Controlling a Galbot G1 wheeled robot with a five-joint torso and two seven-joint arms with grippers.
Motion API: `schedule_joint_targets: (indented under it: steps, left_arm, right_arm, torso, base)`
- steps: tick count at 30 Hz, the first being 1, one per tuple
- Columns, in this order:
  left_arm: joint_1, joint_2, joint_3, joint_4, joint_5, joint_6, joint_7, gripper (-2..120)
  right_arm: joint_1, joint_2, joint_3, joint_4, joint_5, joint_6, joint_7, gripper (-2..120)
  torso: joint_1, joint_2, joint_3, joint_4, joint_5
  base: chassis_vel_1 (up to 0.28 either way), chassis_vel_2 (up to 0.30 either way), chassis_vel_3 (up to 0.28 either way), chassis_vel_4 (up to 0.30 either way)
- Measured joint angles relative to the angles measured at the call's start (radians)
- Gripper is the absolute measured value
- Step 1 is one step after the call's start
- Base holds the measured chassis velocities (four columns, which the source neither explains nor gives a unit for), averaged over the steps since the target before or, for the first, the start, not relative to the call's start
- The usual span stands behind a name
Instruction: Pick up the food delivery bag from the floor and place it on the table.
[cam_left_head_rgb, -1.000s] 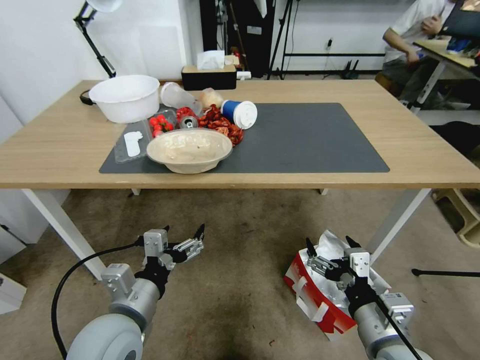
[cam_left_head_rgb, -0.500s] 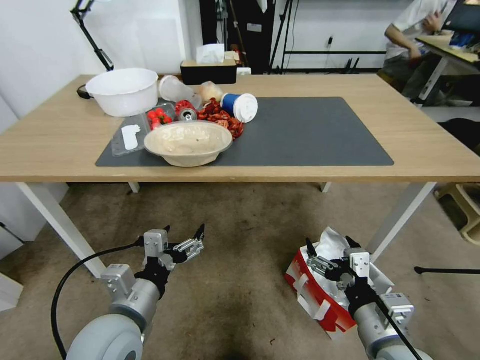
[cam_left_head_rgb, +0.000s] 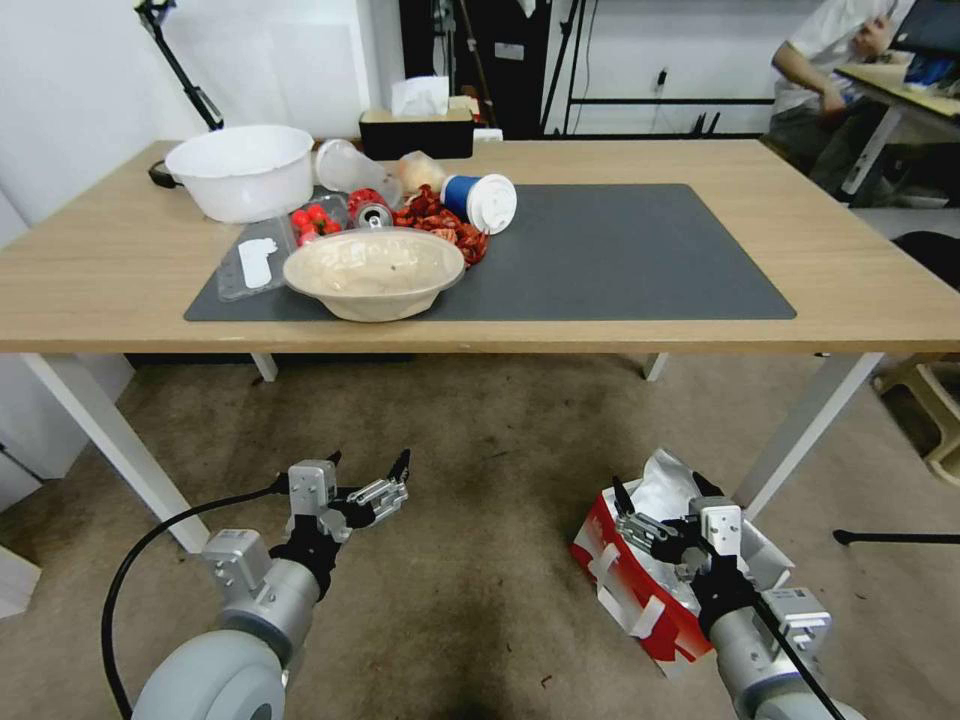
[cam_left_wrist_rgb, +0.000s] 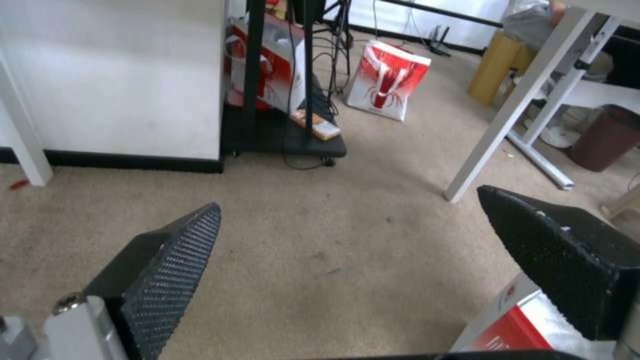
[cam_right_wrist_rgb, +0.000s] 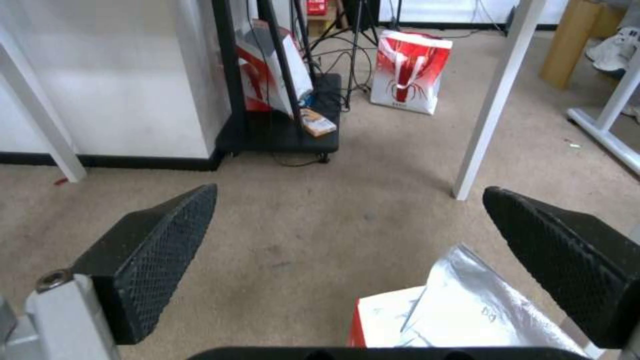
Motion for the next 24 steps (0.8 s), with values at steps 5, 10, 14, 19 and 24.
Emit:
schedule_joint_targets:
  steps: [5,10,14,19,24]
  left_arm:
    - [0.0,0.0,0.0,-0.001,0.001,0.0,0.003,97]
    - [0.002,0.0,0.0,-0.003,0.002,0.0,0.005,97]
    - [0.003,0.0,-0.001,-0.003,0.003,-0.001,0.006,97]
    - [0.004,0.0,-0.002,-0.004,0.003,-0.001,0.006,97]
    - [0.005,0.0,-0.002,-0.005,0.003,-0.001,0.007,97]
  right_arm:
    - [-0.002,0.0,0.0,0.0,0.0,0.001,-0.001,100]
    - [-0.004,0.0,0.0,0.0,0.0,0.002,-0.002,100]
    - [-0.004,0.001,-0.001,0.0,-0.001,0.002,-0.003,100]
    - [-0.004,0.0,-0.001,0.0,-0.001,0.002,-0.004,100]
    - [-0.005,0.0,-0.001,0.001,-0.001,0.002,-0.005,100]
  torso:
    - [-0.007,-0.023,-0.016,0.0,0.0]
    - [-0.014,-0.043,-0.03,0.0,0.0]
    - [-0.018,-0.057,-0.039,0.0,0.0]
    - [-0.027,-0.081,-0.054,0.0001,0.0]
    - [-0.033,-0.098,-0.065,0.0,0.0]
  base:
    - [0.0,0.0,0.0,0.0]
    - [0.0,0.0,0.0,0.0]
    - [0.0,0.0,0.0,0.0]
    - [0.0,0.0,0.0,0.0]
    - [0.0,0.0,0.0,0.0]
